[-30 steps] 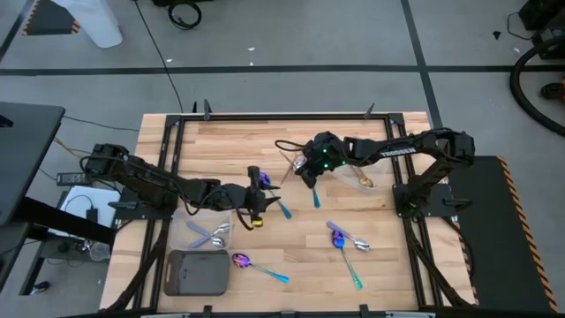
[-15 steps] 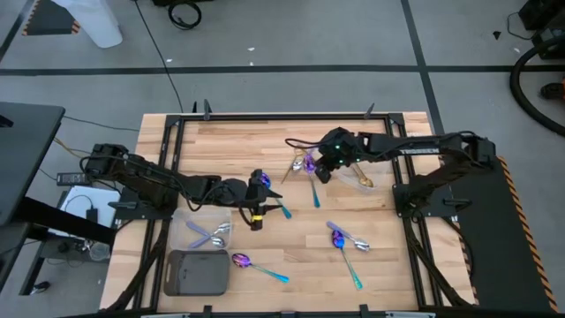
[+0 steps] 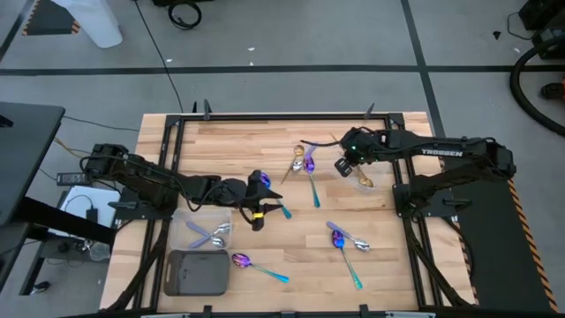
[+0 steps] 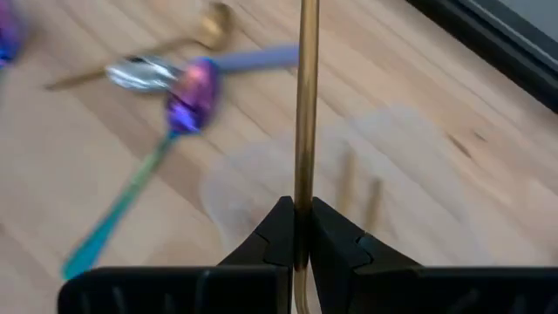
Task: Sort silverware by color (type)
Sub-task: Put the spoon into the top transparent bin
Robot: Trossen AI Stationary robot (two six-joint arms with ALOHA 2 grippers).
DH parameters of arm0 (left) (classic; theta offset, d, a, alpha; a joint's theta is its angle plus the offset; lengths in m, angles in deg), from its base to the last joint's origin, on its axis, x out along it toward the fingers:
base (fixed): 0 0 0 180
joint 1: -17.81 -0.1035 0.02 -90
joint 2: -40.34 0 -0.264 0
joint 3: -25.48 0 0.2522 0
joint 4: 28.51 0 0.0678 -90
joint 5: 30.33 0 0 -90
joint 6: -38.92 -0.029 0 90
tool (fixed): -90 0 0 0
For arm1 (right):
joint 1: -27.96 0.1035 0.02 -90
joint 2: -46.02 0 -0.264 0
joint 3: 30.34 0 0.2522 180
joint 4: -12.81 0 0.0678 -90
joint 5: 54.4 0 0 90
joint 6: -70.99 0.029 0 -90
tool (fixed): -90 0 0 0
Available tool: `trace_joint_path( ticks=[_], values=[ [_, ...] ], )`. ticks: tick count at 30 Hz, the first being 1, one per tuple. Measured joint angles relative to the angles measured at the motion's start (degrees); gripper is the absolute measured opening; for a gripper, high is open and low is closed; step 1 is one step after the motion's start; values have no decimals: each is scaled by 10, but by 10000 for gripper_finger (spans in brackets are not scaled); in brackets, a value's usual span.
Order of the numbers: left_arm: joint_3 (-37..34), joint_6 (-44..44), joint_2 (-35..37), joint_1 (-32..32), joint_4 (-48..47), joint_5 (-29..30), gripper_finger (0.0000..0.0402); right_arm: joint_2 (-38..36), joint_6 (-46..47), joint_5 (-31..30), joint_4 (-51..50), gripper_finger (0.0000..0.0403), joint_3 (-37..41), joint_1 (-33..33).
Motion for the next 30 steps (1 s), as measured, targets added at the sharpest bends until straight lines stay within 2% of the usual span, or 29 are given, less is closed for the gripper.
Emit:
trace_joint_path(
  ticks=[8,13,22,30],
  values=[
    [0,75,0,5,8,0,143,17,61,-34,-111,32,0,-3],
    [0,80,0,14,7,0,143,31,96,-33,-142,32,0,-3],
    [0,108,0,33,5,1,146,54,103,-15,-139,32,35,-3],
    [0,133,0,52,5,1,146,58,86,-8,-94,32,64,-6]
  ],
)
